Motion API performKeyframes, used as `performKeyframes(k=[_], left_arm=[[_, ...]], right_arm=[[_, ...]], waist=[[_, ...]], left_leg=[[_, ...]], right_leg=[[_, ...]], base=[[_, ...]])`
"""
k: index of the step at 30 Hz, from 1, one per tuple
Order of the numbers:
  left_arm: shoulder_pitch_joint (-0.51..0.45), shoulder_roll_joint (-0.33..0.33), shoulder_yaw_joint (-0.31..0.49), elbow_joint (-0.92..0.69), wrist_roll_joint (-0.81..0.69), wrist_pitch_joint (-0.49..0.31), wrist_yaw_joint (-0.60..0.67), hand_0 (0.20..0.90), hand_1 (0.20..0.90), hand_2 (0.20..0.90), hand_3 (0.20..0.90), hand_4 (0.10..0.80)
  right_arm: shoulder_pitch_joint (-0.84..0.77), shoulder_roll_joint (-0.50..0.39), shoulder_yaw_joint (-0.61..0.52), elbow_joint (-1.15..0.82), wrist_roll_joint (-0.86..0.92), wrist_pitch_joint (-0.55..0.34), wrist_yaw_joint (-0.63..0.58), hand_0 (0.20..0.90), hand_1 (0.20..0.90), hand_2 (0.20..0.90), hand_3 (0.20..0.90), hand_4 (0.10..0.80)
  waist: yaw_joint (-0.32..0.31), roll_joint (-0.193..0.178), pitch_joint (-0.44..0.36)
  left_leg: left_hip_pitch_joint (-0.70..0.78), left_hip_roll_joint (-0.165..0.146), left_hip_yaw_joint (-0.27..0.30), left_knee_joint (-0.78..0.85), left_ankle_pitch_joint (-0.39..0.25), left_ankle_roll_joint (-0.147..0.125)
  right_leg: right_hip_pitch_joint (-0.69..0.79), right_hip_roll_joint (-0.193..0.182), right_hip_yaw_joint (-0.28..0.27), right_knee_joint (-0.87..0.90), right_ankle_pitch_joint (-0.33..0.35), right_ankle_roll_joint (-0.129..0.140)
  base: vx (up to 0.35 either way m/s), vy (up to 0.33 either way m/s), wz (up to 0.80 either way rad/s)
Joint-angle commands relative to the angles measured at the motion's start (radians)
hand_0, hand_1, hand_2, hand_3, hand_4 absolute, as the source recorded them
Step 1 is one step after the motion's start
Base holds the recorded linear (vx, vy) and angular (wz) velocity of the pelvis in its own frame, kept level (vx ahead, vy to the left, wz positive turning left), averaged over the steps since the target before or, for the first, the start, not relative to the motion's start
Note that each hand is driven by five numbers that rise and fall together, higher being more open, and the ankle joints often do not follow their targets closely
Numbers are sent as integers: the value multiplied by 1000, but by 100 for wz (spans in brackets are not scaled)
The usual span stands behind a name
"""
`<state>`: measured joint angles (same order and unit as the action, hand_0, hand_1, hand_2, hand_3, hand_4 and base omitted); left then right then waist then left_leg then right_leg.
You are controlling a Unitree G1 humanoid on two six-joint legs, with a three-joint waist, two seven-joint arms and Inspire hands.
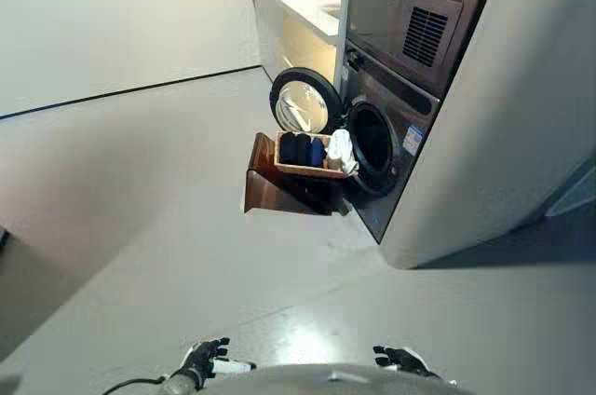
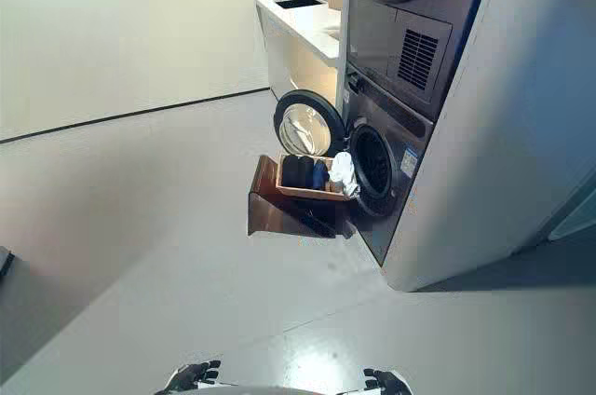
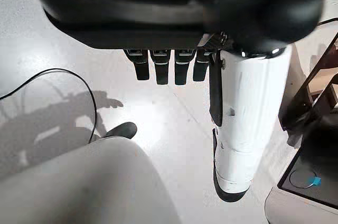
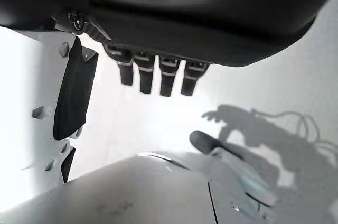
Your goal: Pick up the clothes and place them into the washing machine
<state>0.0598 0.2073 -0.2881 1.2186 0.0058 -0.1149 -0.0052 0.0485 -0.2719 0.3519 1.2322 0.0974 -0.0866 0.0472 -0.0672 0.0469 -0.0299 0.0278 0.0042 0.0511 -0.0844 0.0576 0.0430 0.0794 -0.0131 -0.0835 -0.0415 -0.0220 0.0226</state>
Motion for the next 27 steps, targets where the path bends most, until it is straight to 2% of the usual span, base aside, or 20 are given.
performKeyframes(k=[1,27], left_arm=[[-112,17,10,38,6,-32,8,900,900,900,900,800],[-113,16,18,42,-25,-32,-5,900,900,900,900,800]], right_arm=[[-89,13,11,5,0,-28,9,900,900,900,900,800],[-87,10,19,-2,-2,-27,21,900,900,900,900,800]], waist=[[11,-56,8],[12,-67,16]], left_leg=[[70,-12,18,-3,-129,-50],[62,-14,19,-3,-128,-49]], right_leg=[[-34,-58,50,-46,51,75],[-44,-60,51,-46,56,78]], base=[[0,0,0],[0,0,0]])
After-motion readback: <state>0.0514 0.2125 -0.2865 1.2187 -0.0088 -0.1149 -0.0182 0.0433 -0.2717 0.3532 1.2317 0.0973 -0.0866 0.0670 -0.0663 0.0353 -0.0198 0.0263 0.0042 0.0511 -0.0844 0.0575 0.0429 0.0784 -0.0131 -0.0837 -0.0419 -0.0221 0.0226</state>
